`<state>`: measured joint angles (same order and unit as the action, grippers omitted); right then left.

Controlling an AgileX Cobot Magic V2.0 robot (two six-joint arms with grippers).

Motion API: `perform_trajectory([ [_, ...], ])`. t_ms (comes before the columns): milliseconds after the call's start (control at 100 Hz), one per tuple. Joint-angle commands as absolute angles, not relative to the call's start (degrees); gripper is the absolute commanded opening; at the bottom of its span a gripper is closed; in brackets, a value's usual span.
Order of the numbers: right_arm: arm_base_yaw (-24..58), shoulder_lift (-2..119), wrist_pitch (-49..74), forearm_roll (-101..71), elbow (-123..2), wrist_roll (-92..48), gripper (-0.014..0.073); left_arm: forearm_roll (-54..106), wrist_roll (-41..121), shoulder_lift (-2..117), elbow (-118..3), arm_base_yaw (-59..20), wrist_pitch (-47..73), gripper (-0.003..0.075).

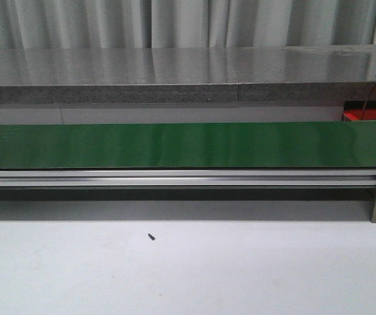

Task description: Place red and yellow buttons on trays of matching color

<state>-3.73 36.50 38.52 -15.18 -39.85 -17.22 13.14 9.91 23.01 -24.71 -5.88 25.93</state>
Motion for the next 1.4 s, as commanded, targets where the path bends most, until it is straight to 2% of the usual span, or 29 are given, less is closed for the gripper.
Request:
perform_trajectory([
  [0,-3.6,36.3,35.6,-15.3,-41.0,-18.0,-0.0069,13.7,9.9,23.4,-26.3,-6.3,21.4,0.0022],
  [100,-3.6,36.3,35.7,-15.3,-41.0,-18.0,-0.0069,13.7,9.9,23.4,-26.3,-6.3,21.5,0.0155],
  [150,-3.6,36.3,35.7,-15.3,-41.0,-18.0,-0.0069,13.7,9.9,23.4,-26.3,-6.3,21.5,0.0261],
  [270,-3.6,36.3,35.7,-15.3,-41.0,-18.0,-0.0069,13.7,9.9,23.4,-26.3,-6.3,21.4,0.0574],
  [350,-3.6,36.3,35.7,-15.3,-41.0,-18.0,-0.0069,13.7,9.9,23.4,-26.3,-6.3,21.5,0.0673],
  [530,-3.6,36.3,35.7,-15.3,-41.0,-18.0,-0.0069,13.4,8.3,23.4,-27.1,-6.1,21.5,0.0650],
  [700,-3.6,36.3,35.7,-15.3,-41.0,-18.0,-0.0069,4.6,-4.3,27.7,-32.7,-1.8,23.4,0.0650],
  [920,-3.6,36.3,35.7,-15.3,-41.0,-18.0,-0.0069,-2.1,-7.4,43.6,-46.0,9.3,35.1,0.0649],
  [1090,-3.6,36.3,35.7,-15.3,-41.0,-18.0,-0.0069,-4.3,-7.4,55.4,-52.5,17.5,33.9,0.0627],
  [1390,-3.6,36.3,35.7,-15.3,-41.0,-18.0,-0.0069,-4.3,-8.2,75.6,-60.3,26.2,31.4,0.0627],
])
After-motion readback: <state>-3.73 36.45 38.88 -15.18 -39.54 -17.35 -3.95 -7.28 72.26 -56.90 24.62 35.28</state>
